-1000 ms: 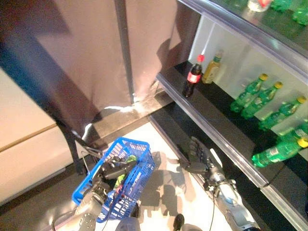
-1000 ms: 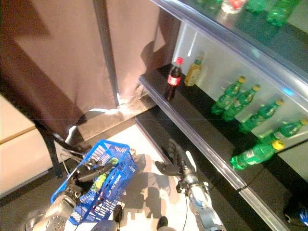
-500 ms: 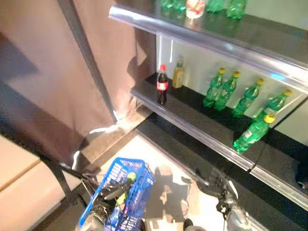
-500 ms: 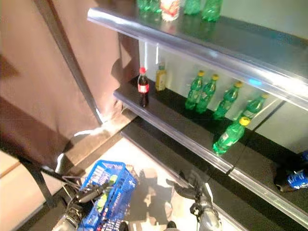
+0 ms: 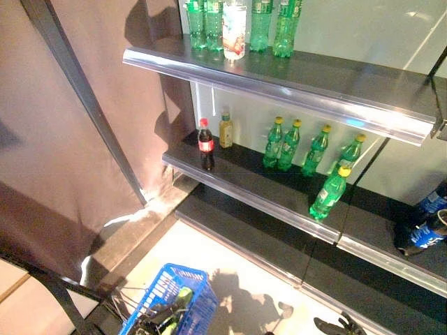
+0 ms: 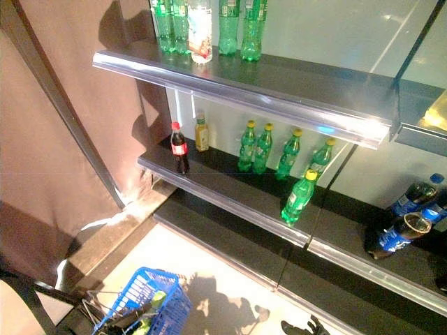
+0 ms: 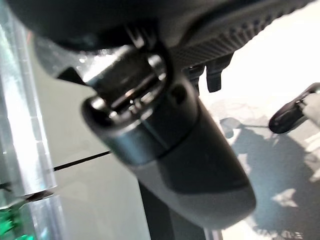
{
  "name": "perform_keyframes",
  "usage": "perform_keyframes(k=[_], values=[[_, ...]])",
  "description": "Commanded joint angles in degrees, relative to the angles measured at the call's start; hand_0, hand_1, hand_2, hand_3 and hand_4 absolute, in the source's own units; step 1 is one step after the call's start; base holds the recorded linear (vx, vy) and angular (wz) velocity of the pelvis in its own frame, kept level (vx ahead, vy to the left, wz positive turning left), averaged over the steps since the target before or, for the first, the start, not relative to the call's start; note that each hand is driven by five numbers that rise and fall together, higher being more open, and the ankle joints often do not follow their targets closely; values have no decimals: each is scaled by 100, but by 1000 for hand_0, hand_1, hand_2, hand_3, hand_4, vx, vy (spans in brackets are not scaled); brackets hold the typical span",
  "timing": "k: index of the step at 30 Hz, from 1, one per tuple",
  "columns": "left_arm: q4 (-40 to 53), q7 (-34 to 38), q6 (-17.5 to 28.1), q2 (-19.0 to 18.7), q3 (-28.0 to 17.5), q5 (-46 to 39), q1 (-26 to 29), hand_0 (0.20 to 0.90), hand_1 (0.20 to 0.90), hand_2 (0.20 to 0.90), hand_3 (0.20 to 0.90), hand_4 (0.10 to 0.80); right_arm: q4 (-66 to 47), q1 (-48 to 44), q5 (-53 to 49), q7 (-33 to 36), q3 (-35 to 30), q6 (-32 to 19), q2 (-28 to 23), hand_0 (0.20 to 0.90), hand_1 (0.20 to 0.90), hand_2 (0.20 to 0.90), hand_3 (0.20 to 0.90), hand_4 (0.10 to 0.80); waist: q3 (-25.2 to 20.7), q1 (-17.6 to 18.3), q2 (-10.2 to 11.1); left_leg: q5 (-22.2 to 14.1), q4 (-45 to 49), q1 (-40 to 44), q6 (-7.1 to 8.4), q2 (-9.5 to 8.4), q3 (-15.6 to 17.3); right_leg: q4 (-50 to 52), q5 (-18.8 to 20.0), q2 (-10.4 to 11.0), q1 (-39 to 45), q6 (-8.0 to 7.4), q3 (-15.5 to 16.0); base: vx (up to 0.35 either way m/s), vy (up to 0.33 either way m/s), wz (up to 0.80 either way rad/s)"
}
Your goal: Pick up the drink and place into the basket.
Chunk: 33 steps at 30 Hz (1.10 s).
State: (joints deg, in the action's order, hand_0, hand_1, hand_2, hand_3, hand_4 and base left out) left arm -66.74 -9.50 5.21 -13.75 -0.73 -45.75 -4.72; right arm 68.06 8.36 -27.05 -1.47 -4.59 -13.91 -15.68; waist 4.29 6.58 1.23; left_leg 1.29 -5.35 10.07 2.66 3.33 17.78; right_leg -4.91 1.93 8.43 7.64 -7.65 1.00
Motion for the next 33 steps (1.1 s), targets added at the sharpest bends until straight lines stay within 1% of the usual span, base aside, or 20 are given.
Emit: perform_keyframes(k=[1, 10, 11, 13, 14, 16, 17, 18, 19, 20, 22, 23, 24, 26, 28, 29, 30, 31, 32, 33], values=[[122, -525, 792, -345, -428, 102, 642, 300, 300, 300, 200, 100, 196, -460, 146, -73, -276, -305, -372, 900, 900, 900, 900, 800, -41, -45, -165, -676, 223, 109, -188, -129, -199, 413, -74, 23, -246, -116, 219, 29, 37, -9], [123, -555, 712, -342, -268, 155, 735, 300, 300, 300, 200, 100, 222, -505, 12, -80, -263, -137, -404, 900, 900, 900, 900, 800, 39, -13, -121, -778, 312, 80, -301, -246, -200, 613, -33, 115, -367, -186, 144, 5, 71, -14], [76, -609, 720, -330, -235, 218, 748, 300, 300, 300, 200, 100, 225, -494, 9, -82, -278, -121, -368, 900, 900, 900, 900, 800, 62, 19, -86, -829, 337, 76, -347, -305, -185, 720, 71, 179, -480, -257, 101, -7, 110, -15], [67, -602, 724, -330, -226, 215, 753, 300, 300, 300, 200, 100, 228, -484, 33, -99, -278, -129, -359, 900, 900, 900, 900, 800, 74, 37, -75, -842, 340, 80, -359, -319, -176, 747, 109, 199, -525, -281, 84, -8, 100, -42], [50, -632, 710, -342, -210, 276, 757, 300, 300, 300, 200, 100, 226, -448, 8, -103, -282, -127, -329, 900, 900, 900, 900, 800, 117, 94, -40, -882, 347, 99, -400, -370, -125, 821, 259, 266, -689, -365, 13, -20, 126, -68], [63, -574, 694, -347, -193, 357, 783, 300, 300, 300, 200, 100, 228, -394, -10, -136, -302, -150, -294, 900, 900, 900, 900, 800, 143, 170, 28, -929, 374, 112, -390, -400, -7, 738, 586, 388, -866, -477, -41, -39, 84, -67], [64, -563, 697, -358, -194, 359, 785, 300, 300, 300, 200, 100, 229, -388, -21, -142, -316, -147, -289, 900, 900, 900, 900, 800, 146, 183, 43, -942, 378, 120, -387, -405, 21, 712, 658, 410, -901, -499, -50, -65, 3, -85], [95, -506, 699, -414, -227, 366, 785, 300, 300, 300, 200, 100, 232, -366, -24, -212, -372, -105, -276, 900, 900, 900, 900, 800, 192, 232, 94, -1004, 368, 196, -348, -380, 168, 683, 1005, 511, -1107, -614, 69, -65, -27, -74], [108, -486, 694, -442, -248, 377, 788, 300, 300, 300, 200, 100, 236, -377, 6, -227, -379, -76, -273, 900, 900, 900, 900, 800, 203, 223, 106, -1000, 356, 207, -334, -359, 239, 743, 1085, 543, -1193, -634, 164, -158, -58, -88], [157, -450, 685, -515, -308, 352, 781, 300, 300, 300, 200, 100, 226, -412, 28, -231, -369, 5, -268, 900, 900, 900, 900, 800, 217, 164, 119, -955, 324, 207, -333, -305, 437, 998, 1149, 630, -1307, -642, 478, -160, -52, -55], [216, -397, 662, -541, -357, 340, 768, 300, 300, 300, 200, 100, 199, -436, 95, -235, -345, 44, -266, 900, 900, 900, 900, 800, 203, 110, 114, -917, 302, 191, -348, -286, 552, 1138, 1140, 658, -1327, -625, 664, -166, -38, -97], [266, -361, 647, -560, -411, 247, 747, 300, 300, 300, 200, 100, 198, -473, 142, -233, -285, 37, -263, 900, 900, 900, 900, 800, 168, 0, 100, -879, 290, 154, -384, -266, 779, 1374, 1124, 768, -1321, -592, 1064, -190, 6, -164], [317, -301, 668, -547, -445, 145, 706, 300, 300, 300, 200, 100, 212, -542, 223, -201, -242, 23, -247, 900, 900, 900, 900, 800, 85, -180, 24, -1001, 220, 215, -451, -260, 996, 1654, 1036, 955, -1199, -634, 1601, -185, -6, -146], [336, -346, 666, -529, -461, 226, 691, 300, 300, 300, 200, 100, 213, -566, 118, -129, -232, 38, -232, 900, 900, 900, 900, 800, 57, -248, 18, -1011, 210, 221, -475, -264, 1106, 1705, 1048, 1026, -1176, -622, 1751, -78, -75, -243], [346, -328, 674, -491, -519, 289, 634, 300, 300, 300, 200, 100, 229, -616, 121, -83, -267, 30, -178, 900, 900, 900, 900, 800, -25, -380, 15, -1087, 282, 270, -532, -222, 1452, 1738, 1066, 1247, -1026, -571, 2299, -51, -217, -123], [353, -308, 677, -486, -540, 279, 611, 300, 300, 300, 200, 100, 235, -624, 170, -91, -276, 18, -156, 900, 900, 900, 900, 800, -50, -402, 14, -1100, 296, 294, -539, -204, 1566, 1670, 1005, 1278, -975, -538, 2489, -26, -289, -45], [362, -310, 680, -486, -562, 312, 577, 300, 300, 300, 200, 100, 240, -608, 186, -77, -279, -2, -112, 900, 900, 900, 900, 800, -63, -421, 20, -1120, 336, 329, -537, -184, 1663, 1558, 941, 1254, -902, -494, 2645, -3, -371, -123], [348, -357, 717, -475, -660, 414, 534, 300, 300, 300, 200, 100, 240, -574, 241, -98, -313, 5, -74, 900, 900, 900, 900, 800, -89, -433, 0, -1079, 411, 358, -486, -83, 1803, 1355, 663, 1150, -776, -349, 2824, 24, -428, -126], [345, -341, 735, -471, -651, 353, 512, 300, 300, 300, 200, 100, 273, -581, 290, -77, -298, 16, -61, 900, 900, 900, 900, 800, -105, -369, -7, -1060, 485, 361, -473, -8, 1822, 1255, 396, 899, -733, -265, 2706, 30, -395, -99], [352, -354, 737, -471, -658, 332, 506, 300, 300, 300, 200, 100, 283, -580, 274, -53, -290, 22, -59, 900, 900, 900, 900, 800, -107, -361, -14, -1047, 528, 361, -446, 41, 1859, 1214, 319, 827, -711, -217, 2679, 40, -326, -67]])
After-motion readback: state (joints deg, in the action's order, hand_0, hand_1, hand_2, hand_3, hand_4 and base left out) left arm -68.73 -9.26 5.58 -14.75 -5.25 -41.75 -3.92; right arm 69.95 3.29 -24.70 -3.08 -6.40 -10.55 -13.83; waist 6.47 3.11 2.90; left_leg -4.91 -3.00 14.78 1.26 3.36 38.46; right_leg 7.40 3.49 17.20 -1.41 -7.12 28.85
